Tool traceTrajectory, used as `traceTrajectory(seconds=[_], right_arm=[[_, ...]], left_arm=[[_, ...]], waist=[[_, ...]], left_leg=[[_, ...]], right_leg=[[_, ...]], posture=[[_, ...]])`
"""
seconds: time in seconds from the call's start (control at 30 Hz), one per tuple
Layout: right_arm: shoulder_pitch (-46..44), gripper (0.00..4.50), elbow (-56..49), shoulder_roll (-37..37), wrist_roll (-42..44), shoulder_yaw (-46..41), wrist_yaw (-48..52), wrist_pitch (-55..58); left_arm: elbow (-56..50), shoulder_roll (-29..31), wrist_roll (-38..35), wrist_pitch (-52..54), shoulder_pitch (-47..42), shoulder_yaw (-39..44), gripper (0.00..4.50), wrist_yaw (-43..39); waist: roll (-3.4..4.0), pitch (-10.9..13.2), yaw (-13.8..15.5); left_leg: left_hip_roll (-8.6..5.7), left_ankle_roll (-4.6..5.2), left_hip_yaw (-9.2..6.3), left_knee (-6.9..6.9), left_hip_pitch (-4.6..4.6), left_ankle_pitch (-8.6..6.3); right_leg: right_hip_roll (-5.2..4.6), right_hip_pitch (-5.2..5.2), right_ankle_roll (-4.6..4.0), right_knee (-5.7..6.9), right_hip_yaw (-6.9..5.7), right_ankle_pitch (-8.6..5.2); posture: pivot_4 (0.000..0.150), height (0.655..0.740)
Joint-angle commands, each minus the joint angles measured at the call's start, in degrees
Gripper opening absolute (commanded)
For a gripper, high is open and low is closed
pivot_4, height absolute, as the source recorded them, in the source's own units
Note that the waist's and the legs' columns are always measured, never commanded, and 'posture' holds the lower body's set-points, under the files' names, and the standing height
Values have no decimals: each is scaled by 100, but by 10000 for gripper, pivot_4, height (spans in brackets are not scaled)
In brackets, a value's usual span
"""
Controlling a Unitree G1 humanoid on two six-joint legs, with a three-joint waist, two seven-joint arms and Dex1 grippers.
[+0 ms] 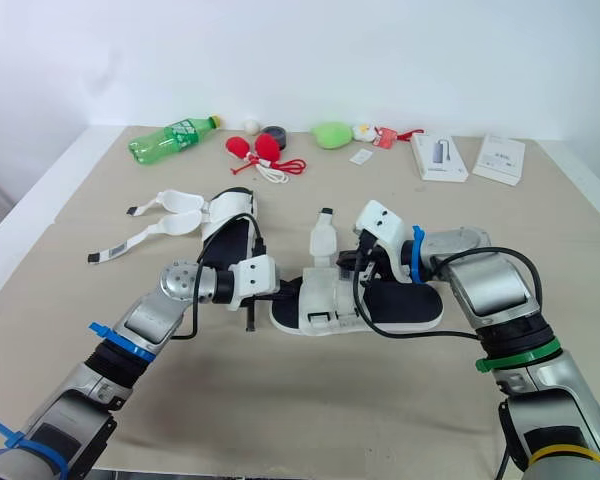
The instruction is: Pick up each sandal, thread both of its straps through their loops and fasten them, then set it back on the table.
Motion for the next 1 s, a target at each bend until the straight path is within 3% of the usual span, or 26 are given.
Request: traceTrajectory(seconds=[0.03,0.27,0.4,0.5,0.63,0.7,0.77,1.0], right_arm=[[164,438,130,-32,-151,66,28,71],[106,438,350,143,-269,-151,-180,-228],[-367,438,971,476,-158,-563,-494,-239],[-922,8734,1384,868,321,-1040,-651,449],[-1316,26530,1695,1280,732,-1492,-884,1152],[-1418,37802,1830,1408,816,-1652,-1054,1400],[-1508,43756,1973,1480,944,-1724,-1123,1796],[-1711,43756,2615,1650,1037,-1605,-1066,2327]], left_arm=[[30,78,56,-39,122,-134,0,-132],[60,183,-6,-305,123,-159,0,-341],[78,185,5,-344,113,-160,0,-371],[60,179,10,-350,118,-169,0,-387],[53,162,18,-348,116,-170,0,-391],[41,159,19,-339,119,-170,0,-388],[4,168,15,-324,142,-166,0,-389],[-34,191,12,-296,162,-158,0,-388]], waist=[[1,-1,0],[0,-1,-3],[2,0,-5],[3,1,-7],[3,1,-9],[3,0,-5],[3,1,-4],[4,0,-13]], left_leg=[[0,0,0,0,0,0],[3,0,-1,-5,2,0],[5,0,-2,-7,2,-1],[5,0,1,-6,-2,-1],[5,0,-2,-8,-4,-1],[6,1,-5,-12,-4,-1],[4,1,-9,-12,-7,-1],[5,1,-5,-14,-8,-1]], right_leg=[[0,-1,-1,0,0,0],[4,-2,-7,0,-2,-4],[10,-4,3,0,-2,2],[9,-8,18,1,0,12],[9,-9,17,1,-2,11],[8,-8,15,1,-6,10],[6,-8,14,1,-9,8],[7,-13,14,1,-7,9]], posture=[[1500,7400],[1500,7400],[1500,7400],[1500,7400],[1500,7400],[1500,7400],[1500,7400],[1500,7400]])
